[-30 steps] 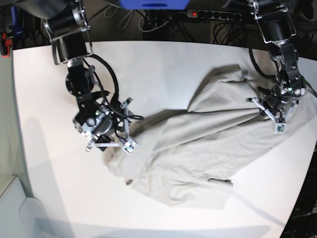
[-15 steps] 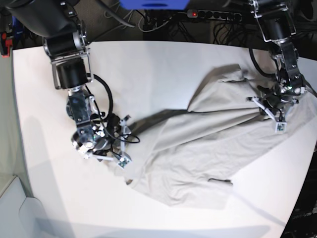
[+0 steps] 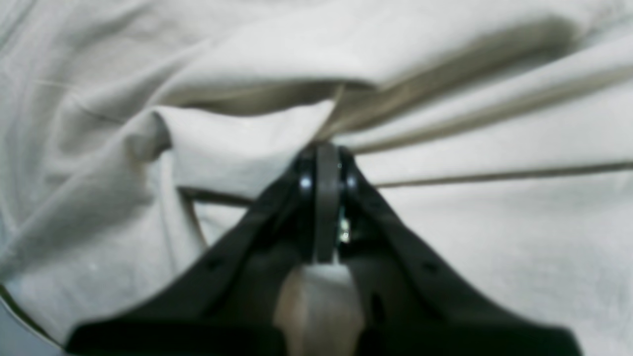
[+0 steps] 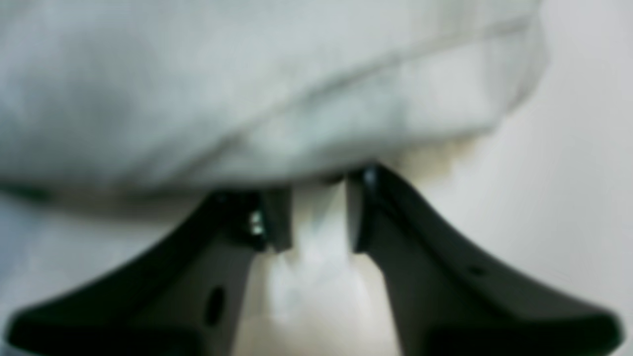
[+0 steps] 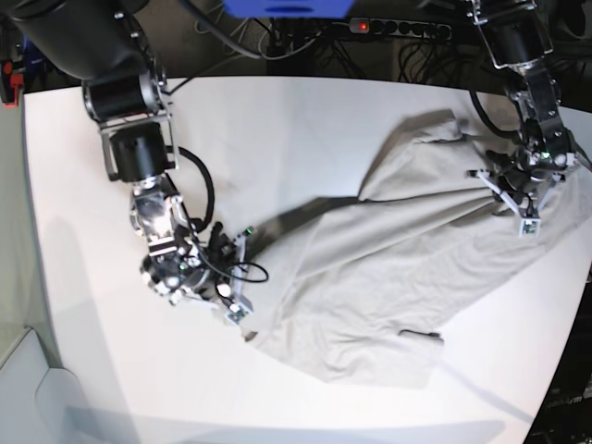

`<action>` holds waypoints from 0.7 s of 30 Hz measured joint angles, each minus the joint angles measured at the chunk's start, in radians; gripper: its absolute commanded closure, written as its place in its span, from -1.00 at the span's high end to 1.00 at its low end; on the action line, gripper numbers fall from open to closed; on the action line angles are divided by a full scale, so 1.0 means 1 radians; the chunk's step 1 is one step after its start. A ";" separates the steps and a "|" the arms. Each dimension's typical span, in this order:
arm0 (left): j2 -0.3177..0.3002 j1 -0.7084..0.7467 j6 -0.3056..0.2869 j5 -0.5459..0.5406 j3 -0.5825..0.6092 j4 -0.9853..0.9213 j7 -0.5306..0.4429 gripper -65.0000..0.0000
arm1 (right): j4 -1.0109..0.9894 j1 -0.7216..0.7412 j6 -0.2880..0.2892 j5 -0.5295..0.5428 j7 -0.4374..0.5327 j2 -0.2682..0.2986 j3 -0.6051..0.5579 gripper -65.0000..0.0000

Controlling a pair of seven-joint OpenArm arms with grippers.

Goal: Layout the t-shirt on the table in an organized manner, then fold the t-shirt properly
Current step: 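Drag the held fabric with the right gripper away from the left gripper, then pull the shirt edge with the right gripper toward the robot base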

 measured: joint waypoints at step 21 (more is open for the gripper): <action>0.028 -0.023 0.005 0.015 -0.004 0.003 0.020 -1.00 | 0.592 -0.231 0.019 0.012 -0.354 0.144 -0.005 -0.98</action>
